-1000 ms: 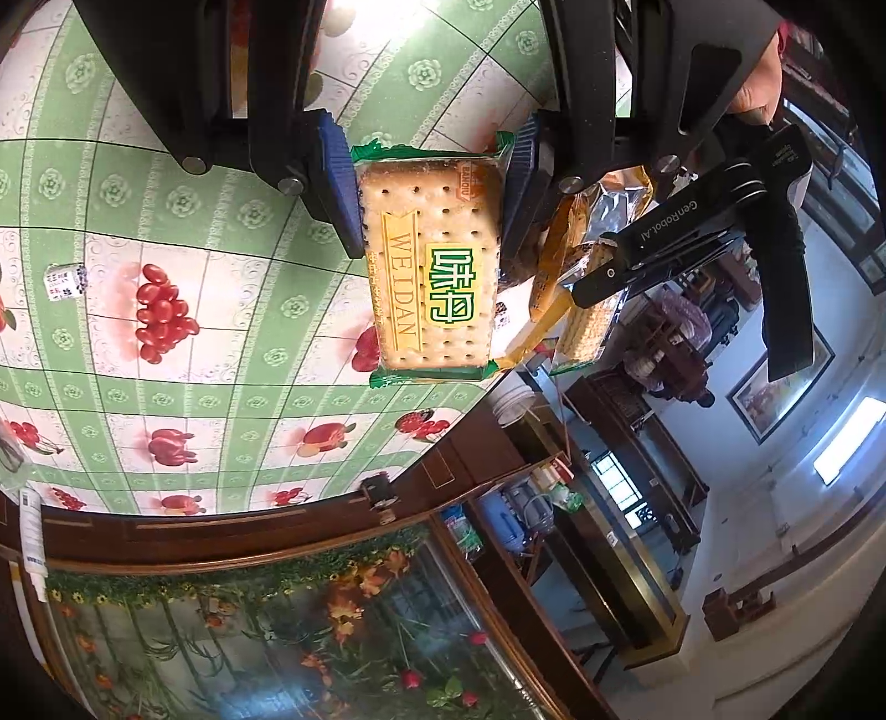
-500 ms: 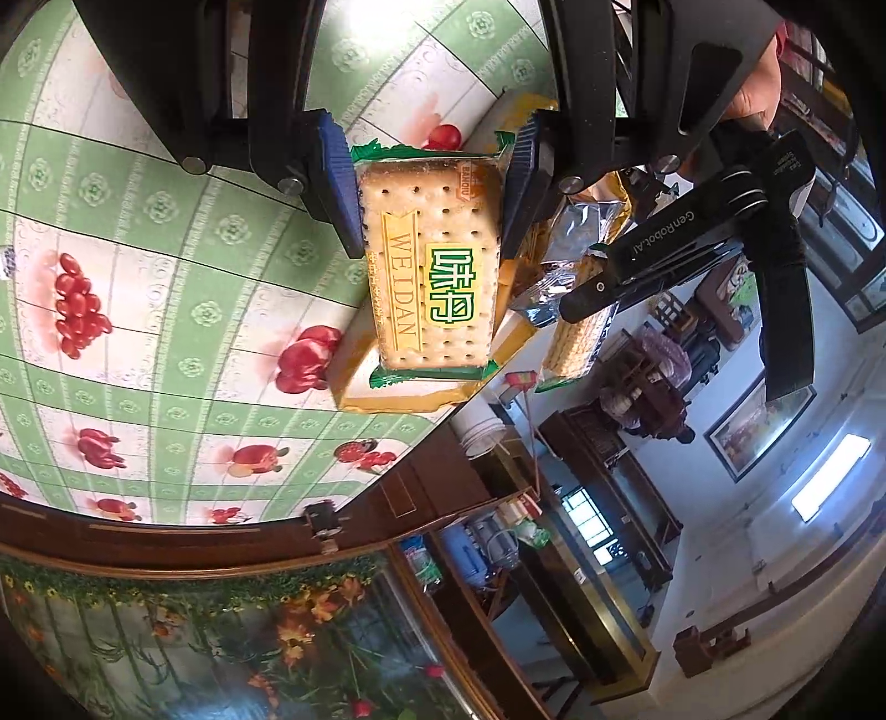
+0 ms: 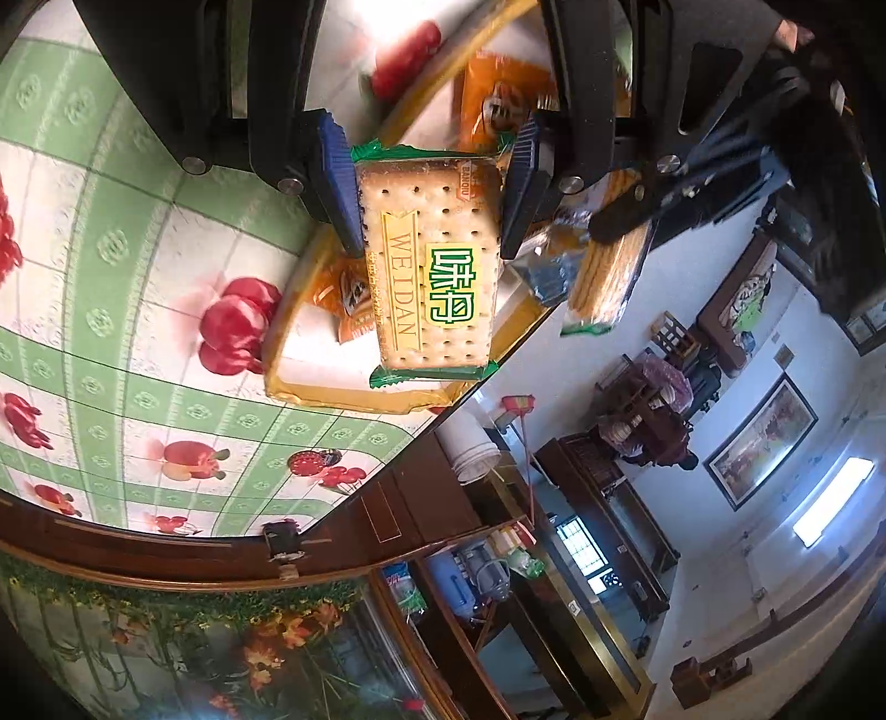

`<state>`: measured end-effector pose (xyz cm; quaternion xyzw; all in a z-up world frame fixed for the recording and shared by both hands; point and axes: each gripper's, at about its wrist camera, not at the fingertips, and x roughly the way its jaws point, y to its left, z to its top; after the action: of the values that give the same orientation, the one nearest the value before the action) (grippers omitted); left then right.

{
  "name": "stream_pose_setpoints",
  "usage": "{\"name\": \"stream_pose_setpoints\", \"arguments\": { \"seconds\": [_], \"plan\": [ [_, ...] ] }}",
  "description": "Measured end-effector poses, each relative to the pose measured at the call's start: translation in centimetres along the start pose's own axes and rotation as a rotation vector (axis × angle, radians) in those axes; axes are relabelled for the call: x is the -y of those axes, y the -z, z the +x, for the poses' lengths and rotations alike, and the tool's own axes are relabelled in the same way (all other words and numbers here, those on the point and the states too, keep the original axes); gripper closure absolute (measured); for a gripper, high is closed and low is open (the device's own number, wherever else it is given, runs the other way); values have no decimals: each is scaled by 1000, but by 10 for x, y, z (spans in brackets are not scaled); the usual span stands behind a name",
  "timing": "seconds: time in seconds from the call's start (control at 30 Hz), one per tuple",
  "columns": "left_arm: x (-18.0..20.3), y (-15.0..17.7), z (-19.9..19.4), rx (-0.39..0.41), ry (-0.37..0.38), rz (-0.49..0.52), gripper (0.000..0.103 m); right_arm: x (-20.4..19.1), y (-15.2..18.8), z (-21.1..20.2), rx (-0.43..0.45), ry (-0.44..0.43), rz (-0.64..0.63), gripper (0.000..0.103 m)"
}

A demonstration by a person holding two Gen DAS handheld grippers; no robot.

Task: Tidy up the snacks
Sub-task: 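Carry both WEIDAN cracker packs over the tray with both grippers, then release both cracker packs into the tray and open both grippers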

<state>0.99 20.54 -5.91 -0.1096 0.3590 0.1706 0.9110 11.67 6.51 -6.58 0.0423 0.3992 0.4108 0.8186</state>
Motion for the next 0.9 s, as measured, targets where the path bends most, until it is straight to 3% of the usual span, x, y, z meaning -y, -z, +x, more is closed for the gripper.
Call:
{"name": "stream_pose_setpoints", "arguments": {
  "seconds": [0.23,0.67,0.9],
  "plan": [
    [0,-1,9,-11,-14,10,57,-3,-15,30,-15,14,2,55],
    [-1,-2,18,-18,-38,17,57,-5,-22,48,-23,30,-18,55],
    [-5,-5,19,-28,-46,-6,52,-8,-21,50,-27,47,-32,48]
  ]
}}
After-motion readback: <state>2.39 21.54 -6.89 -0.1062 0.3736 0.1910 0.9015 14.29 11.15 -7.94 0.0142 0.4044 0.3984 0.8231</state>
